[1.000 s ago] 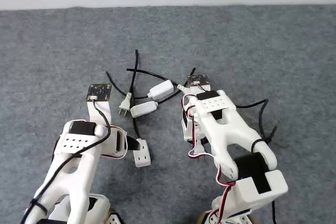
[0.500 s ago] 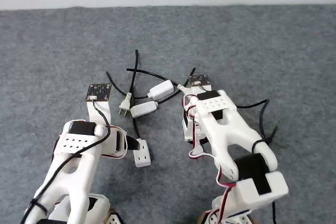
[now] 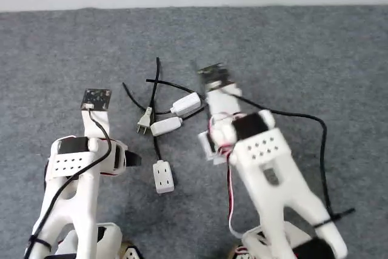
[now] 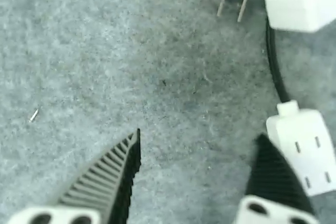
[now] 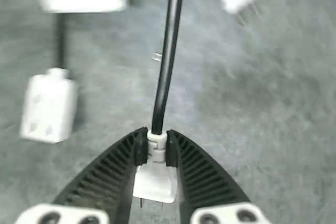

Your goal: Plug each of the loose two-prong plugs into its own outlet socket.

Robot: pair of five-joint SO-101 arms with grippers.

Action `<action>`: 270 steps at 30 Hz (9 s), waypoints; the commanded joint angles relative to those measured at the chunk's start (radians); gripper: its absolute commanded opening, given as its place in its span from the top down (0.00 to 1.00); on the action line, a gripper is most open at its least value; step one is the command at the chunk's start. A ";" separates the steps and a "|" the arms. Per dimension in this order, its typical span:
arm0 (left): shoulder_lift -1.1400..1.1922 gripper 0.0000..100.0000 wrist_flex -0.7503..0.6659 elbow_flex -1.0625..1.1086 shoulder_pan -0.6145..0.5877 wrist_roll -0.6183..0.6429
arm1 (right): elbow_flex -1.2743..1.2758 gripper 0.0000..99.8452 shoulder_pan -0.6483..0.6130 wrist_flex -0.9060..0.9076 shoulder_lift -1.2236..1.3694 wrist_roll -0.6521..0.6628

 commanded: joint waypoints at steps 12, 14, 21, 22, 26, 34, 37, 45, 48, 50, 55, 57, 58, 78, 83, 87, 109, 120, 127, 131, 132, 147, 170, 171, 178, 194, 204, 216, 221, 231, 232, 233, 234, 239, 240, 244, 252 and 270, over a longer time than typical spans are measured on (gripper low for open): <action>0.003 0.93 -0.077 0.007 0.060 -0.115 | -0.058 0.99 -0.354 -0.059 -0.185 0.068; 0.003 0.93 -0.075 0.010 0.074 -0.149 | -0.058 0.99 -0.346 -0.059 -0.186 0.052; 0.003 0.93 -0.057 0.045 0.155 -0.206 | -0.058 0.99 -0.337 -0.059 -0.185 0.037; 0.002 0.93 -0.044 0.045 0.163 -0.227 | -0.058 0.99 -0.337 -0.059 -0.186 0.037; -0.008 0.93 -0.009 0.071 0.215 -0.316 | -0.057 0.99 -0.337 -0.059 -0.177 0.035; -0.008 0.93 0.014 0.110 0.299 -0.419 | -0.048 0.99 -0.335 -0.082 -0.177 0.032; -0.008 0.93 0.025 0.110 0.315 -0.436 | -0.046 0.99 -0.335 -0.085 -0.176 0.012; -0.009 0.93 0.054 0.110 0.316 -0.491 | -0.031 0.99 -0.335 -0.114 -0.174 -0.041; -0.009 0.93 0.061 0.110 0.316 -0.511 | -0.031 0.99 -0.334 -0.117 -0.174 -0.052; -0.009 0.93 0.066 0.110 0.318 -0.514 | -0.028 0.99 -0.326 -0.117 -0.174 -0.052; -0.009 0.93 0.061 0.108 0.318 -0.514 | -0.014 0.99 -0.305 -0.120 -0.174 -0.055; -0.009 0.93 0.060 0.107 0.318 -0.514 | -0.014 0.99 -0.303 -0.119 -0.174 -0.066; -0.009 0.93 0.058 0.107 0.318 -0.514 | -0.014 0.99 -0.303 -0.119 -0.174 -0.078; -0.485 0.89 -0.143 0.257 0.089 -0.127 | 0.256 0.99 -0.229 -0.456 -0.173 -0.278; -0.439 0.89 -0.147 0.239 0.087 -0.126 | 0.278 0.99 -0.271 -0.498 -0.114 -0.278; -0.399 0.89 -0.158 0.209 0.040 -0.126 | 0.265 0.99 -0.294 -0.545 -0.010 -0.279; -0.356 0.89 -0.169 0.200 0.041 -0.133 | 0.224 0.99 -0.325 -0.579 0.044 -0.301; -0.356 0.89 -0.167 0.200 0.041 -0.133 | 0.224 0.99 -0.321 -0.602 0.061 -0.304; -0.356 0.89 -0.166 0.202 0.041 -0.135 | 0.221 0.99 -0.308 -0.633 0.097 -0.301; -0.356 0.89 -0.166 0.202 0.041 -0.135 | 0.227 0.99 -0.300 -0.610 0.096 -0.301; -0.356 0.89 -0.166 0.202 0.041 -0.135 | 0.227 0.99 -0.302 -0.593 0.096 -0.301; -0.356 0.89 -0.167 0.203 0.035 -0.135 | 0.336 0.99 -0.352 -0.529 0.105 -0.143; -0.356 0.89 -0.167 0.203 0.034 -0.135 | 0.400 0.96 -0.443 -0.372 0.105 0.018; -0.356 0.89 -0.169 0.203 0.034 -0.135 | 0.400 0.93 -0.443 -0.372 0.105 0.015; -0.356 0.89 -0.169 0.202 0.034 -0.135 | 0.364 0.70 -0.447 -0.346 0.094 -0.115; -0.358 0.89 -0.176 0.182 -0.005 -0.137 | 0.250 0.71 -0.582 -0.331 0.105 -0.264; -0.358 0.89 -0.176 0.179 -0.008 -0.135 | 0.255 0.71 -0.509 -0.424 0.162 -0.336; -0.353 0.89 -0.178 0.179 -0.008 -0.133 | 0.101 0.96 -0.483 -0.389 0.394 -0.272; -0.353 0.89 -0.178 0.180 -0.008 -0.133 | 0.095 0.99 -0.364 -0.334 0.366 -0.230; -0.356 0.89 -0.178 0.185 -0.005 -0.133 | 0.100 0.99 0.340 -0.084 -0.147 -0.138; -0.354 0.89 -0.178 0.185 -0.005 -0.133 | 0.101 0.99 0.424 -0.065 -0.194 -0.112; -0.353 0.89 -0.178 0.185 -0.005 -0.133 | 0.104 0.99 0.504 -0.048 -0.239 -0.086; -0.351 0.89 -0.178 0.186 -0.005 -0.133 | 0.117 0.99 0.582 -0.039 -0.274 -0.064; -0.351 0.89 -0.178 0.188 -0.003 -0.133 | 0.226 0.99 0.900 -0.074 -0.361 0.061; -0.350 0.89 -0.178 0.188 -0.003 -0.133 | 0.255 0.99 0.963 -0.104 -0.361 0.083; -0.351 0.89 -0.184 0.200 0.009 -0.133 | 0.362 0.99 1.179 -0.246 -0.361 0.141; -0.350 0.89 -0.192 0.220 0.052 -0.133 | 0.439 0.99 1.403 -0.394 -0.361 0.267; -0.350 0.89 -0.190 0.220 0.048 -0.133 | 0.091 0.99 1.567 -0.470 0.246 0.330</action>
